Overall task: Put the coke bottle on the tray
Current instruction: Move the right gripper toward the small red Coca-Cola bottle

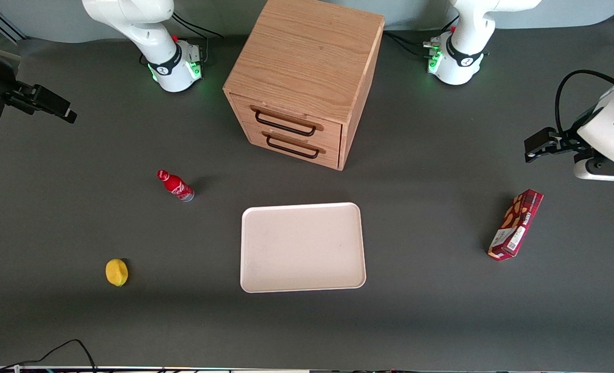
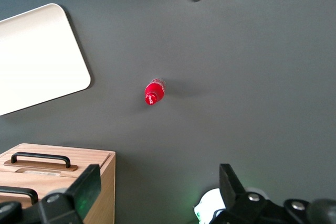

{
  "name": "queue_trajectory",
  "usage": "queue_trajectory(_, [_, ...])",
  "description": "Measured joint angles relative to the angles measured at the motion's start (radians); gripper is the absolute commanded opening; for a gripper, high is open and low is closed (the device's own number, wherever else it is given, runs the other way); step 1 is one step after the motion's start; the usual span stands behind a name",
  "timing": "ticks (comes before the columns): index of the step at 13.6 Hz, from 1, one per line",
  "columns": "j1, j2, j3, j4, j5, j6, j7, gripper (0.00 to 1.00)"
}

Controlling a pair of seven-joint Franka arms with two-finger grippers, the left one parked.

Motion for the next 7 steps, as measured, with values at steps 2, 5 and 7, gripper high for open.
queue_trajectory(2, [0.0, 0.013, 0.0, 0.001, 0.0, -0.008, 0.0, 1.0])
queue_trajectory(5, [0.001, 0.021, 0.001, -0.002, 0.0, -0.034, 0.0, 1.0])
queue_trajectory(7, [0.008, 0.029, 0.016, -0.036, 0.0, -0.027, 0.0, 1.0])
